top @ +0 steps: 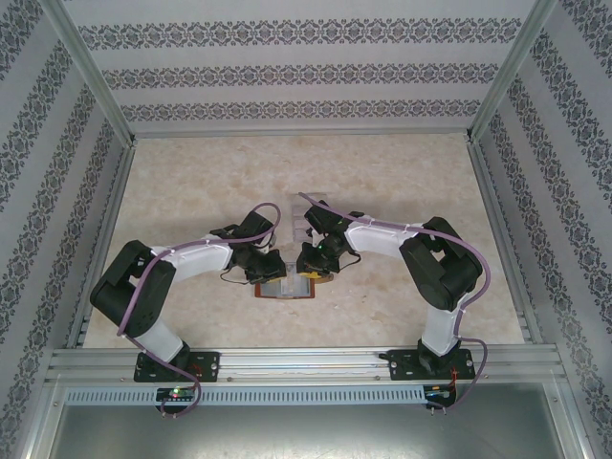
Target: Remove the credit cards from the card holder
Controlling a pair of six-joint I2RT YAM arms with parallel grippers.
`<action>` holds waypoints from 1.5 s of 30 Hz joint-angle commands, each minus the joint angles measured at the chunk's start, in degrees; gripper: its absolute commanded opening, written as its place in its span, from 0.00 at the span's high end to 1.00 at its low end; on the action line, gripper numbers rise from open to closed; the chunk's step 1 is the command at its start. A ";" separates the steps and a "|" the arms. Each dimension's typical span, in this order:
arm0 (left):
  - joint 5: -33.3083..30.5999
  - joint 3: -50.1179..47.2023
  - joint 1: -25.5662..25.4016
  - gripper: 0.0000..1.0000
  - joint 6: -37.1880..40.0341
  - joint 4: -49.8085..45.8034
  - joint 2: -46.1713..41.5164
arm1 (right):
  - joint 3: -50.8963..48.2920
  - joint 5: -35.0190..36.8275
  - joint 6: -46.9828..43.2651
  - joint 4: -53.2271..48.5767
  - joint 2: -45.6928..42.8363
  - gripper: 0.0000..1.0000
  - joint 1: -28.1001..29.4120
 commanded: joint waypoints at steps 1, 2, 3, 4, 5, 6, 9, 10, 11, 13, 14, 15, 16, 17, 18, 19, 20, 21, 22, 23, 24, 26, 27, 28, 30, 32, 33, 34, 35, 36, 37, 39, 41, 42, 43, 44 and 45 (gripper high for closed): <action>-2.44 -0.24 0.72 0.87 2.55 -3.94 -2.36 | -0.13 2.85 -0.87 -3.99 0.02 0.74 0.53; -2.89 -0.20 0.74 0.87 2.88 -4.57 -2.75 | -0.12 2.86 -0.90 -3.98 -0.02 0.74 0.55; -3.36 -0.06 0.80 0.88 3.25 -5.47 -3.06 | -0.10 2.94 -0.87 -4.08 0.04 0.74 0.53; -3.95 0.15 0.81 0.88 3.60 -6.49 -3.38 | -0.09 2.95 -0.84 -4.08 0.02 0.74 0.57; -4.47 0.27 0.80 0.88 3.87 -7.34 -3.82 | -0.01 2.94 -0.83 -4.08 0.02 0.74 0.53; -5.14 0.51 0.79 0.88 4.13 -8.19 -4.19 | -0.05 2.94 -0.91 -4.20 0.02 0.74 0.53; -7.13 1.26 0.89 0.89 5.13 -11.25 -5.26 | 0.07 3.12 -1.07 -4.34 0.02 0.74 0.55; -7.80 1.53 0.89 0.89 5.49 -12.29 -5.54 | 0.11 3.14 -1.09 -4.43 0.01 0.74 0.53; -8.30 1.73 0.97 0.89 5.76 -13.06 -5.76 | 0.13 3.13 -1.09 -4.43 0.00 0.74 0.53; -9.18 1.91 1.01 0.89 6.20 -14.27 -6.11 | 0.13 3.12 -1.11 -4.44 -0.04 0.74 0.53; -9.50 2.02 1.03 0.89 6.36 -14.78 -6.18 | 0.13 3.16 -1.14 -4.48 -0.06 0.74 0.55; -9.89 2.08 1.07 0.89 6.47 -15.26 -6.32 | 0.15 3.19 -1.16 -4.43 -0.06 0.74 0.54; -10.19 2.15 1.15 0.89 6.57 -15.76 -6.39 | 0.05 3.12 -1.10 -4.44 -0.12 0.74 0.57; -10.36 2.21 1.11 0.89 6.64 -15.99 -6.50 | 0.04 3.16 -1.09 -4.39 -0.15 0.74 0.53; -10.46 2.15 1.09 0.89 6.66 -16.09 -6.68 | -0.05 3.16 -1.09 -4.35 -0.23 0.74 0.57; -10.55 2.14 1.11 0.89 6.73 -16.19 -6.86 | -0.10 3.14 -1.05 -4.34 -0.24 0.74 0.58; -10.55 2.27 1.13 0.89 6.64 -16.11 -6.95 | -0.13 3.21 -1.09 -4.30 -0.32 0.74 0.53; -10.59 2.39 1.14 0.89 6.62 -16.10 -6.87 | -0.16 3.21 -1.09 -4.26 -0.33 0.74 0.59; -10.63 2.54 1.21 0.89 6.62 -16.19 -6.85 | -0.22 3.21 -1.09 -4.28 -0.38 0.74 0.57; -10.59 2.70 1.21 0.89 6.58 -16.19 -6.80 | -0.21 3.21 -1.11 -4.26 -0.31 0.74 0.53; -10.39 2.89 1.25 0.89 6.66 -16.23 -6.77 | -0.22 3.21 -1.09 -4.26 -0.38 0.74 0.55; -10.28 3.18 1.19 0.89 6.64 -16.19 -6.77 | -0.21 3.22 -1.09 -4.21 -0.36 0.74 0.51; -10.06 3.26 1.19 0.89 6.63 -16.13 -6.77 | -0.23 3.21 -1.03 -4.19 -0.40 0.74 0.58; -10.07 3.42 1.13 0.89 6.57 -16.24 -6.73 | -0.23 3.16 -1.09 -4.22 -0.33 0.74 0.56; -9.44 3.42 1.18 0.89 6.59 -15.53 -6.77 | -0.28 3.12 -1.09 -4.10 -0.34 0.74 0.55; -7.46 3.15 1.20 0.89 6.19 -13.43 -6.53 | -0.22 3.07 -1.09 -4.00 -0.20 0.74 0.55; -6.32 3.10 1.18 0.88 5.93 -12.52 -6.36 | -0.20 3.03 -1.09 -3.99 -0.15 0.74 0.53; -5.25 3.10 1.15 0.88 5.53 -11.45 -6.03 | -0.23 2.98 -1.09 -3.99 -0.06 0.74 0.57; -4.06 3.21 1.16 0.87 5.17 -10.58 -5.69 | -0.22 2.90 -1.09 -3.99 0.01 0.74 0.59; -3.30 3.34 1.12 0.86 4.92 -9.88 -5.37 | -0.20 2.94 -1.09 -3.99 0.02 0.74 0.53; -2.50 3.38 1.11 0.86 4.62 -9.23 -5.13 | -0.20 2.94 -1.11 -3.98 -0.06 0.74 0.57; -1.49 3.52 1.11 0.85 4.17 -8.31 -4.97 | -0.16 3.03 -1.13 -3.97 -0.15 0.74 0.53; -0.71 3.70 1.14 0.83 4.02 -8.10 -4.95 | -0.21 3.03 -1.09 -3.99 -0.24 0.74 0.53; -0.34 3.76 1.16 0.83 4.07 -8.15 -4.97 | -0.19 3.03 -1.09 -3.99 -0.24 0.74 0.52; 0.35 3.83 1.13 0.82 4.15 -8.19 -5.08 | -0.20 3.03 -1.08 -3.95 -0.15 0.74 0.48; 1.05 3.84 1.04 0.82 4.33 -8.27 -5.26 | -0.22 2.96 -1.10 -3.99 -0.09 0.74 0.48; 1.38 3.80 1.05 0.82 4.40 -8.60 -5.34 | -0.22 2.94 -1.09 -3.99 -0.06 0.74 0.49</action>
